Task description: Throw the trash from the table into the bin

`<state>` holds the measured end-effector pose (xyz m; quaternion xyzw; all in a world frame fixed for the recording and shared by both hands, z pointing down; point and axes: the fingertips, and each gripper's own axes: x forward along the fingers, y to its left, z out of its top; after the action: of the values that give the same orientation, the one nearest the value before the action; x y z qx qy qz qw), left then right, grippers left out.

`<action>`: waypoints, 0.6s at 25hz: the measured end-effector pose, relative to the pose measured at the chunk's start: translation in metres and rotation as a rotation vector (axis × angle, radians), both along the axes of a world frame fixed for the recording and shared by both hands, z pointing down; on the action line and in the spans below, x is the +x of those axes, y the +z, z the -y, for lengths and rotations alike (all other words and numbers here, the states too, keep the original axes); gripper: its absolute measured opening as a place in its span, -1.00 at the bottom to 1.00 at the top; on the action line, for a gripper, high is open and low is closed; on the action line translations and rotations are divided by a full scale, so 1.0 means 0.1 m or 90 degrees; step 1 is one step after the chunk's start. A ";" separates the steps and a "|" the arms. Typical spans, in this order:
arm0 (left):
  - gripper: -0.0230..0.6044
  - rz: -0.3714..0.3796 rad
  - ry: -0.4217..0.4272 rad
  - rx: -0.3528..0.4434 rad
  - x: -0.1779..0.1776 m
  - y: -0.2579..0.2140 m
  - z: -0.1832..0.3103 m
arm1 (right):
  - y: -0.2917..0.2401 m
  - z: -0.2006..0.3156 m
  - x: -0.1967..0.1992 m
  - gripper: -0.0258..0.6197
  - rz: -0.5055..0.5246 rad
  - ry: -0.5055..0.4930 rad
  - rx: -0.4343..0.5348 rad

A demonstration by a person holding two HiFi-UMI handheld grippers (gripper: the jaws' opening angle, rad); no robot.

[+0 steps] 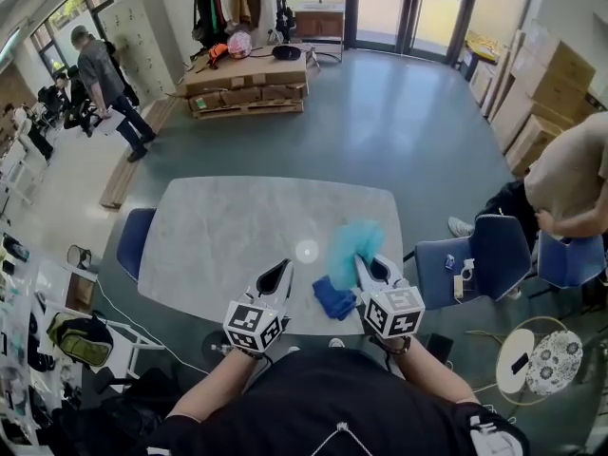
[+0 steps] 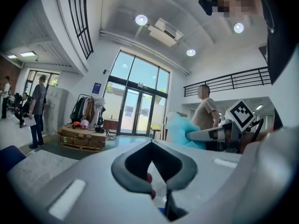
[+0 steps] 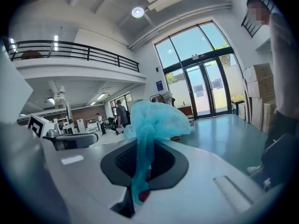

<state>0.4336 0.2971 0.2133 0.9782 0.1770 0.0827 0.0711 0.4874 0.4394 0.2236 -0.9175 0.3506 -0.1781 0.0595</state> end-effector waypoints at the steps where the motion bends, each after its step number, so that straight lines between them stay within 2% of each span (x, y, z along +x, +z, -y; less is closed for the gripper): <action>1: -0.92 0.001 0.002 0.001 0.00 0.00 -0.02 | 0.01 -0.01 -0.01 -0.78 0.001 -0.001 -0.005; 8: -0.92 0.001 0.014 -0.005 0.00 0.00 -0.06 | 0.02 0.02 -0.01 -0.78 0.005 -0.012 -0.009; 15: -0.92 0.007 -0.004 -0.004 -0.03 0.05 0.01 | 0.07 0.05 0.01 -0.78 0.011 -0.027 -0.009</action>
<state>0.4310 0.2965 0.2184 0.9780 0.1741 0.0870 0.0753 0.4881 0.4347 0.2302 -0.9088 0.3680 -0.1894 0.0523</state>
